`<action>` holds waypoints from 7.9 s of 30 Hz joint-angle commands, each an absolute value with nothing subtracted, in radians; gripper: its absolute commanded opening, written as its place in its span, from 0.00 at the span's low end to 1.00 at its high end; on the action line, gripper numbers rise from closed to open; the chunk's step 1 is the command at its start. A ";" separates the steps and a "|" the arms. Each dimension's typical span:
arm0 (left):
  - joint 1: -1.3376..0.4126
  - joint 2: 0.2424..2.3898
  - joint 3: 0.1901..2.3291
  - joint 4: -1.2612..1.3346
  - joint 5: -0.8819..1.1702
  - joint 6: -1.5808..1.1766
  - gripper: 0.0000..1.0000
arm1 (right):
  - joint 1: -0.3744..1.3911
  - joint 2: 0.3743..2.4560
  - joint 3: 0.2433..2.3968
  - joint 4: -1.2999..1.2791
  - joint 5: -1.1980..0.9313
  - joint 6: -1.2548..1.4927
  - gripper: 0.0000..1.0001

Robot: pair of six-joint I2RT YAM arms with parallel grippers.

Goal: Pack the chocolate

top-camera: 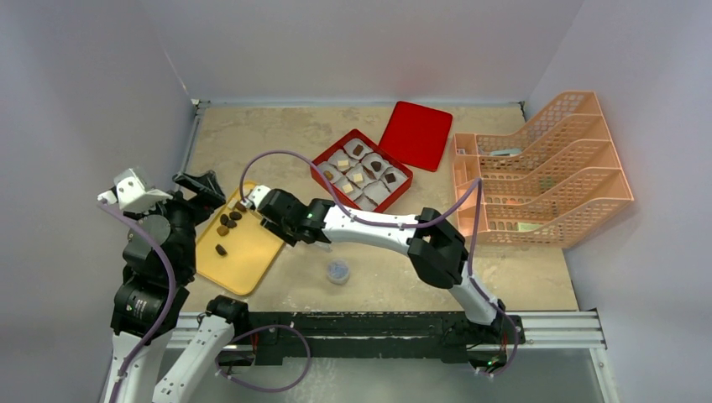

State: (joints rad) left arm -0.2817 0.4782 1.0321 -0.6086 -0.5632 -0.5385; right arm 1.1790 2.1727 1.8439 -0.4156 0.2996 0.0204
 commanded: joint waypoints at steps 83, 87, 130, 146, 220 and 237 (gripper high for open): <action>-0.279 0.481 0.954 -0.553 -0.568 -0.534 0.84 | 1.148 1.983 1.828 -0.638 0.415 0.110 0.28; -0.279 0.484 0.922 -0.544 -0.562 -0.535 0.84 | 1.121 1.918 1.788 -0.697 0.443 0.145 0.28; -0.279 0.564 0.834 -0.490 -0.512 -0.516 0.84 | 0.787 1.734 1.490 -0.861 0.408 0.241 0.35; -0.279 0.566 0.837 -0.498 -0.514 -0.520 0.84 | 0.782 1.738 1.499 -0.861 0.408 0.242 0.41; -0.279 0.480 1.210 -0.634 -0.593 -0.547 0.83 | 1.190 2.326 2.201 -0.537 0.309 -0.097 0.37; -0.279 0.477 1.198 -0.627 -0.585 -0.552 0.83 | 1.190 2.404 2.272 -0.549 0.343 -0.117 0.40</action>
